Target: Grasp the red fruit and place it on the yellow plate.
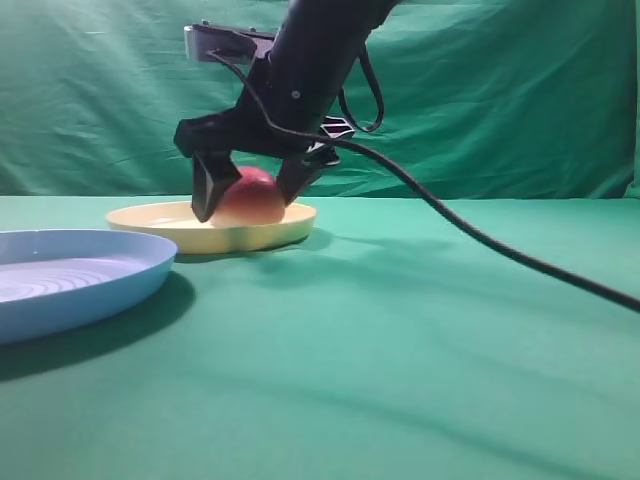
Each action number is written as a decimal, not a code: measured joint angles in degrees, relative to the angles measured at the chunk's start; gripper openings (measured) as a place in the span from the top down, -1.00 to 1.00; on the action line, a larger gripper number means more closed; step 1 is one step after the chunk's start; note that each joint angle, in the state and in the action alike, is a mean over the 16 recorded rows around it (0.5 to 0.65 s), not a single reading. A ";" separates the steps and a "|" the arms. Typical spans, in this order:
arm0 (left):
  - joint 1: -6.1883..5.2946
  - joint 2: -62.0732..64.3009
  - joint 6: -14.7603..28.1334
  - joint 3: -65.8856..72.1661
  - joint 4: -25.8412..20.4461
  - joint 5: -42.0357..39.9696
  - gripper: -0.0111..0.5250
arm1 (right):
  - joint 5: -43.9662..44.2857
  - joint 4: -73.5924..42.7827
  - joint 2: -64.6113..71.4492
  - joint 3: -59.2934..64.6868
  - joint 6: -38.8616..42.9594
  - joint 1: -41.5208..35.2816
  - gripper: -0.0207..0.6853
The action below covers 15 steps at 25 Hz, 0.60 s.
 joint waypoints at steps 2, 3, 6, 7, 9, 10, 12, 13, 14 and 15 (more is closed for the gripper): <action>0.00 0.00 0.00 0.00 0.00 0.00 0.96 | 2.64 -0.27 -2.34 -1.70 0.05 0.00 -0.24; 0.00 0.00 0.00 0.00 0.00 0.00 0.96 | 3.96 -0.36 -3.66 -2.49 0.10 0.00 -0.12; 0.00 0.00 0.00 0.00 0.00 0.00 0.96 | 7.91 -0.47 -8.08 -4.51 0.37 0.00 0.22; 0.00 0.00 0.00 0.00 0.00 0.00 0.96 | 9.26 -0.45 -9.65 -5.04 0.48 0.00 0.33; 0.00 0.00 0.00 0.00 0.00 0.00 0.96 | 12.00 -0.39 -12.77 -5.87 0.70 0.00 0.55; 0.00 0.00 0.00 0.00 0.00 0.00 0.96 | 13.44 -0.36 -14.30 -6.18 0.81 0.00 0.64; 0.00 0.00 0.00 0.00 0.00 0.00 0.96 | 16.47 -0.30 -17.18 -6.57 1.07 0.00 0.80; 0.00 0.00 0.00 0.00 0.00 0.00 0.96 | 18.12 -0.33 -18.54 -6.68 1.28 0.00 0.85; 0.00 0.00 0.00 0.00 0.00 0.00 0.96 | 19.88 -0.42 -19.83 -6.74 1.60 0.00 0.89; 0.00 0.00 0.00 0.00 0.00 0.00 0.96 | 21.68 -0.64 -21.04 -6.78 2.12 0.00 0.92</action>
